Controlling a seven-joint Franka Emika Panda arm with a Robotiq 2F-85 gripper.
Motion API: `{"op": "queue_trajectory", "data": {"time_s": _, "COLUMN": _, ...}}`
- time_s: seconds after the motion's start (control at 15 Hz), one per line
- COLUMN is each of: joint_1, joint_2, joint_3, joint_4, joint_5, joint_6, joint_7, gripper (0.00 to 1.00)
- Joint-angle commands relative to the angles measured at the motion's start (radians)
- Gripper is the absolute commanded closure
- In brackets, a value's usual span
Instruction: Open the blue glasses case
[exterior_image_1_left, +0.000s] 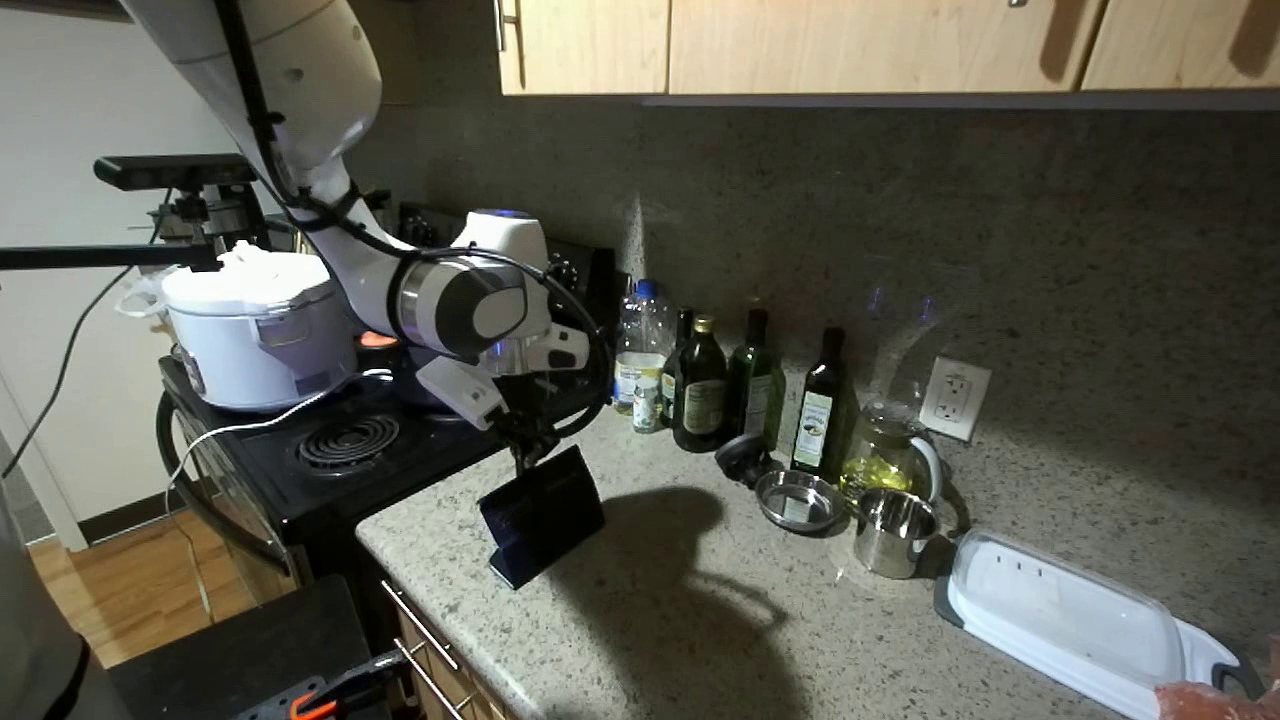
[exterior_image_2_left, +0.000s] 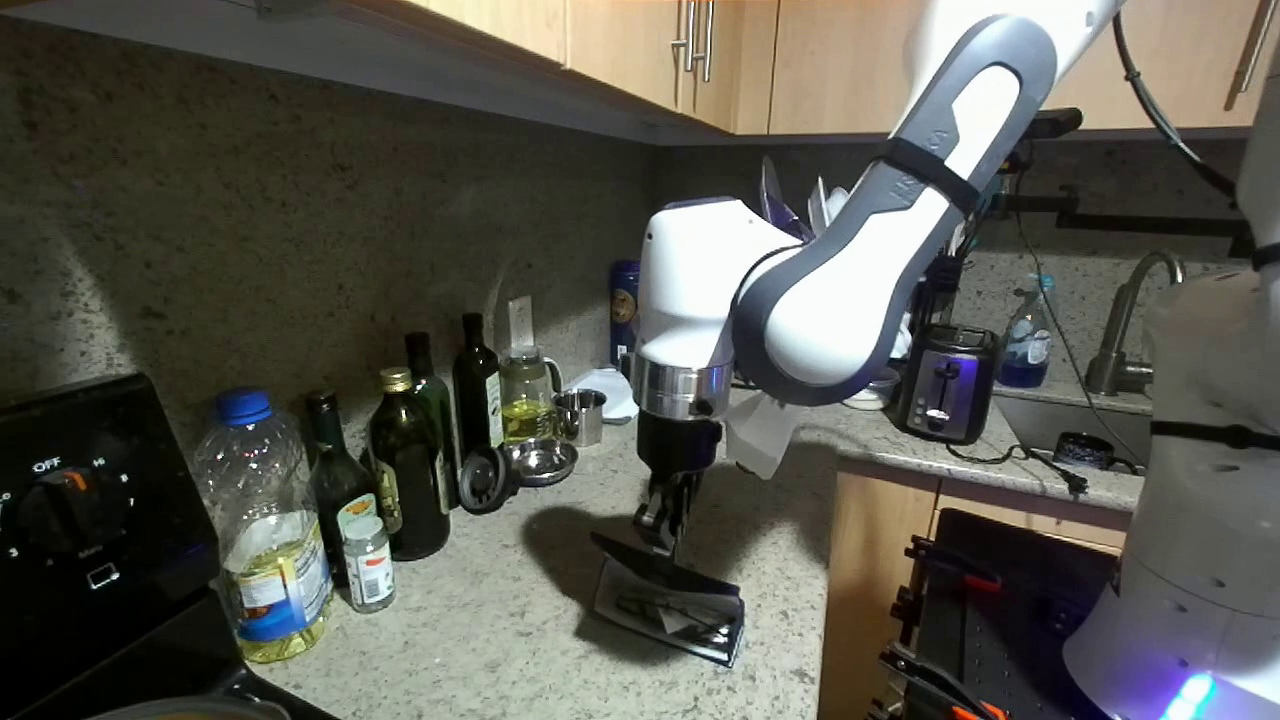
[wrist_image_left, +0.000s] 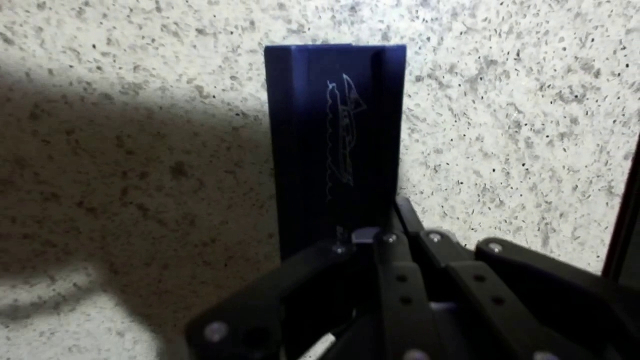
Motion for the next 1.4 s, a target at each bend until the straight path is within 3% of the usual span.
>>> {"op": "queue_trajectory", "data": {"time_s": 0.0, "joint_1": -0.021, "joint_2": -0.107, "joint_3": -0.002, "joint_4": -0.081, "joint_5": -0.046, "joint_6": 0.016, "joint_7": 0.057, "gripper": 0.99}}
{"op": "queue_trajectory", "data": {"time_s": 0.73, "joint_1": -0.137, "joint_2": -0.111, "joint_3": -0.051, "joint_4": -0.132, "joint_5": -0.068, "joint_6": 0.026, "joint_7": 0.037, "gripper": 0.99}}
{"op": "queue_trajectory", "data": {"time_s": 1.33, "joint_1": -0.178, "joint_2": -0.048, "joint_3": -0.099, "joint_4": -0.128, "joint_5": -0.056, "joint_6": 0.027, "joint_7": -0.025, "gripper": 0.99}}
